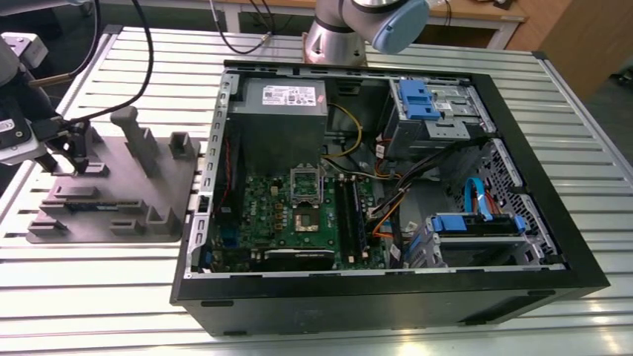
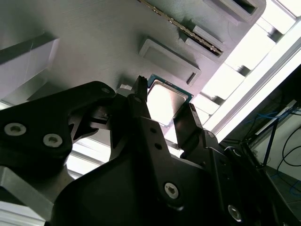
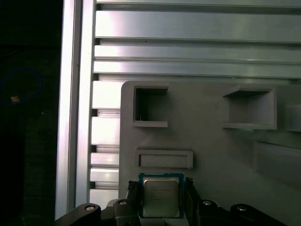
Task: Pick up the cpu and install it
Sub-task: 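Pick up the cpu and move it towards the insertion slot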
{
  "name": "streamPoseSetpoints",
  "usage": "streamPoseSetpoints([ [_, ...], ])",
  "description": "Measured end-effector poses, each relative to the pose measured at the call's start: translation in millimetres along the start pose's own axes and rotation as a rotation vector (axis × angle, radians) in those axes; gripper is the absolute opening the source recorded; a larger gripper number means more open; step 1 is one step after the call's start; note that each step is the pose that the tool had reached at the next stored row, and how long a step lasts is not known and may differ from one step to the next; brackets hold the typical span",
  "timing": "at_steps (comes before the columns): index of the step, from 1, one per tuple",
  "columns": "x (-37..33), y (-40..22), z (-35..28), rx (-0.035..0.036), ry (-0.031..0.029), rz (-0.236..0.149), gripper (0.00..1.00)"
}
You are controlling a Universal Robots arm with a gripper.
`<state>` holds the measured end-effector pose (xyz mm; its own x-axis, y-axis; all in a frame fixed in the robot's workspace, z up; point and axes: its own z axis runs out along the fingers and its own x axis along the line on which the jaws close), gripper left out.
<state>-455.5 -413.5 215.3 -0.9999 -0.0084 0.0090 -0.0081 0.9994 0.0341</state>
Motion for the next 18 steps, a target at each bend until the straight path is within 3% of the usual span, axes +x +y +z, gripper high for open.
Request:
streamPoseSetpoints([
  [18, 0.0, 0.2, -4.7, 0.0, 0.0, 0.0, 0.47],
])
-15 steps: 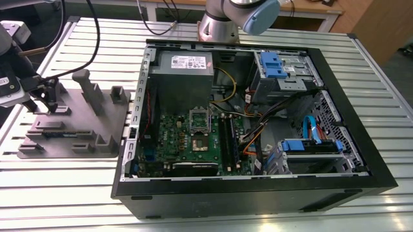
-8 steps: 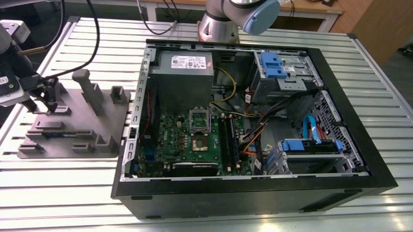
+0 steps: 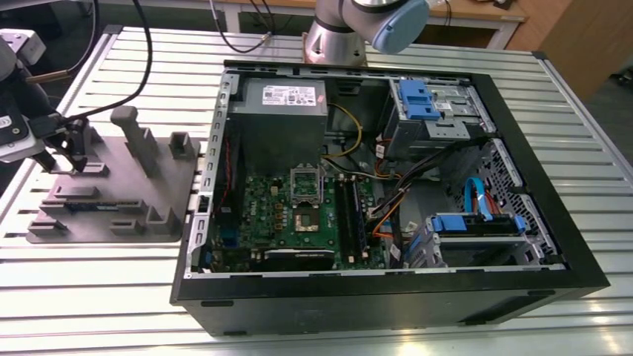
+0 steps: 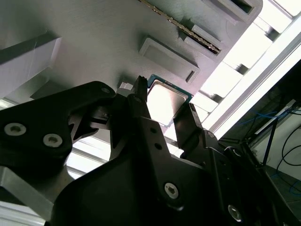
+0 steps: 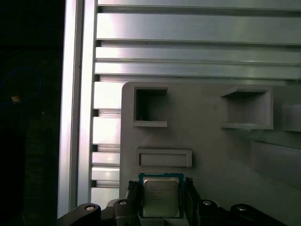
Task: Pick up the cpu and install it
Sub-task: 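Pick up the cpu and move it towards the insertion slot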
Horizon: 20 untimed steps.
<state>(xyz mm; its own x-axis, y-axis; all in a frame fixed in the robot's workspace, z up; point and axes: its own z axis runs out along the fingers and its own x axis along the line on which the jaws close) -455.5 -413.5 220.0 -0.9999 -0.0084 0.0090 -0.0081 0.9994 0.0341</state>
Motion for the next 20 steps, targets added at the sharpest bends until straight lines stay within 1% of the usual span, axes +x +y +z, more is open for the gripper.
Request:
streamPoseSetpoints([
  [20, 0.1, 0.2, -5.0, 0.0001, 0.0001, 0.0, 0.47],
])
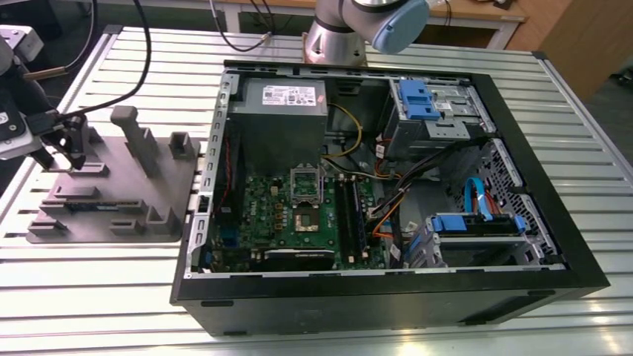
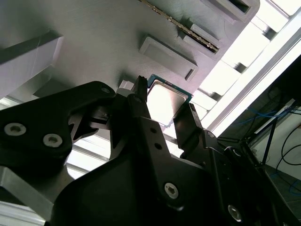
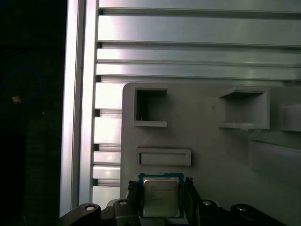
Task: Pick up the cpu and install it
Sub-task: 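Pick up the cpu and move it towards the insertion slot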
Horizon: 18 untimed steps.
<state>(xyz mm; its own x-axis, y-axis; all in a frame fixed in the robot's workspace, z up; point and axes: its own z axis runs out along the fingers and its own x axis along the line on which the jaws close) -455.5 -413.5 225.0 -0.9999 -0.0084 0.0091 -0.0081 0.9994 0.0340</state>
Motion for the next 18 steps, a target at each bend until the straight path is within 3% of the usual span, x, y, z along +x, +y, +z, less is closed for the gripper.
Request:
streamPoseSetpoints([
  [18, 0.0, 0.2, -5.1, -0.0001, -0.0002, 0.0, 0.47],
])
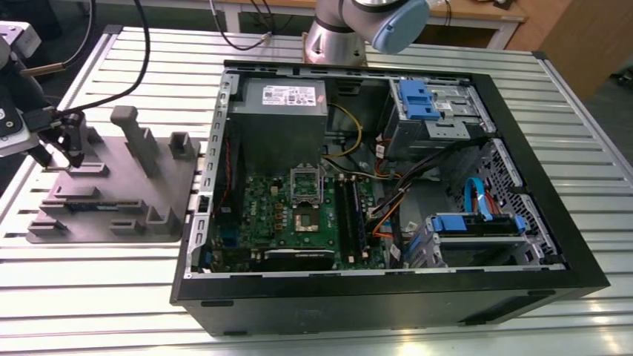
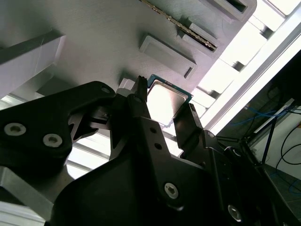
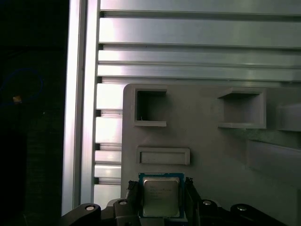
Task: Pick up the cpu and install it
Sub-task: 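Pick up the cpu and move it towards the insertion slot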
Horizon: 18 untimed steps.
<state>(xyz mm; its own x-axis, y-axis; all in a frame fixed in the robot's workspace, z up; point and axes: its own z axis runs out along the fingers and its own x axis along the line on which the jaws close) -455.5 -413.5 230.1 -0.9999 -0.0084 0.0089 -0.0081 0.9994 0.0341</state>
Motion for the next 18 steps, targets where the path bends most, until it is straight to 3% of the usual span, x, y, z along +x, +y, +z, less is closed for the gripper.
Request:
streamPoseSetpoints([
  [18, 0.0, 0.1, -4.1, 0.0001, 0.0001, 0.0, 0.47],
])
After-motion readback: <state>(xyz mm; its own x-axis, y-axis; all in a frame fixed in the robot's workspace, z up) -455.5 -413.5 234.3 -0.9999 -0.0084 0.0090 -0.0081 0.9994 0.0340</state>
